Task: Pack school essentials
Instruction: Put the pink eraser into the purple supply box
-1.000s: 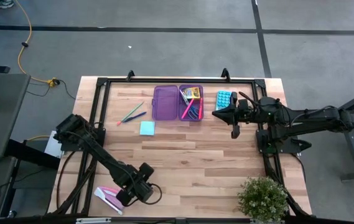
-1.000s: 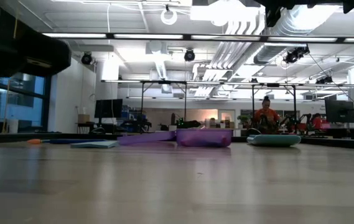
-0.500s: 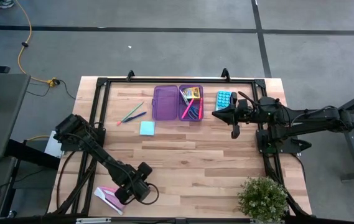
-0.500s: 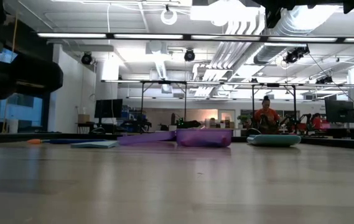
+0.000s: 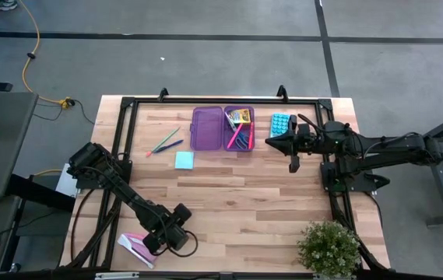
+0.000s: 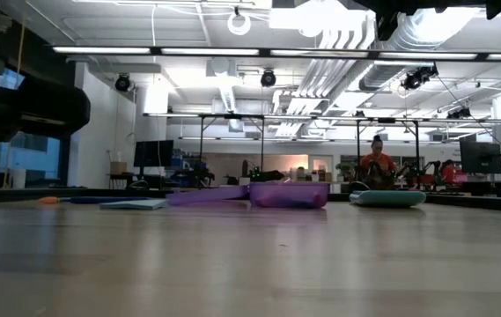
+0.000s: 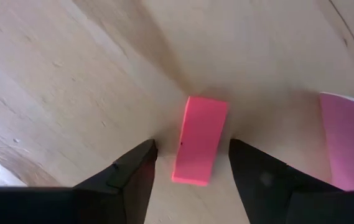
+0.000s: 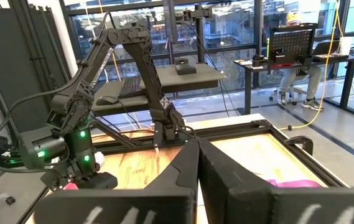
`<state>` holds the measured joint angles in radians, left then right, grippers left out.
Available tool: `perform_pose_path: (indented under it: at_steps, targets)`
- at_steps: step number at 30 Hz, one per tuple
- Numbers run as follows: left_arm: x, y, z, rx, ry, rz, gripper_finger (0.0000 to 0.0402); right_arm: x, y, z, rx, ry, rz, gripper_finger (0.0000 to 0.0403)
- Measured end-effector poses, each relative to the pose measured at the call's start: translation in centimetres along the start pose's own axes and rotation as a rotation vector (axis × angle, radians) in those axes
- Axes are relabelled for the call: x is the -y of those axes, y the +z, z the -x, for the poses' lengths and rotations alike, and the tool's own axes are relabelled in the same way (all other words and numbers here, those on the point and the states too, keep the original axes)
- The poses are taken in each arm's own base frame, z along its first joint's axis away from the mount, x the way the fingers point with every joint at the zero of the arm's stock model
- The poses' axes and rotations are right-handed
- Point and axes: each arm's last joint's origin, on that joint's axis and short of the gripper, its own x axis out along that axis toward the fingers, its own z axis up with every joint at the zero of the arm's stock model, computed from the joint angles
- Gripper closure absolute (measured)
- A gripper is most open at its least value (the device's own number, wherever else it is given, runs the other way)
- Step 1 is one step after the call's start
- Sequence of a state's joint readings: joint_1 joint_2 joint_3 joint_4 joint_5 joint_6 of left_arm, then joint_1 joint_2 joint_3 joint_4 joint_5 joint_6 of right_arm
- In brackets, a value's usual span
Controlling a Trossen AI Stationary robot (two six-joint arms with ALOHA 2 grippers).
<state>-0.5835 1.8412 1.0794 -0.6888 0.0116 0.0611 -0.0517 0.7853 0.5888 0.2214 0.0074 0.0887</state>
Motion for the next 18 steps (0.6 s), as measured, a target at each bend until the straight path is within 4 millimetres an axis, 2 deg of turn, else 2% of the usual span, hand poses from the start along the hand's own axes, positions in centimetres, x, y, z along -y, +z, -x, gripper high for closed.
perform_pose_path:
  at_steps: [11,18]
  targets:
    - [0.02,0.08,-0.04,0.009,-0.01,-0.004,0.0319,0.0,0.0,0.0,0.0,0.0,0.0,0.0403]
    - [0.01,0.09,-0.03,0.008,-0.005,-0.003,0.0339,0.0,0.0,0.0,0.0,0.0,0.0,0.0403]
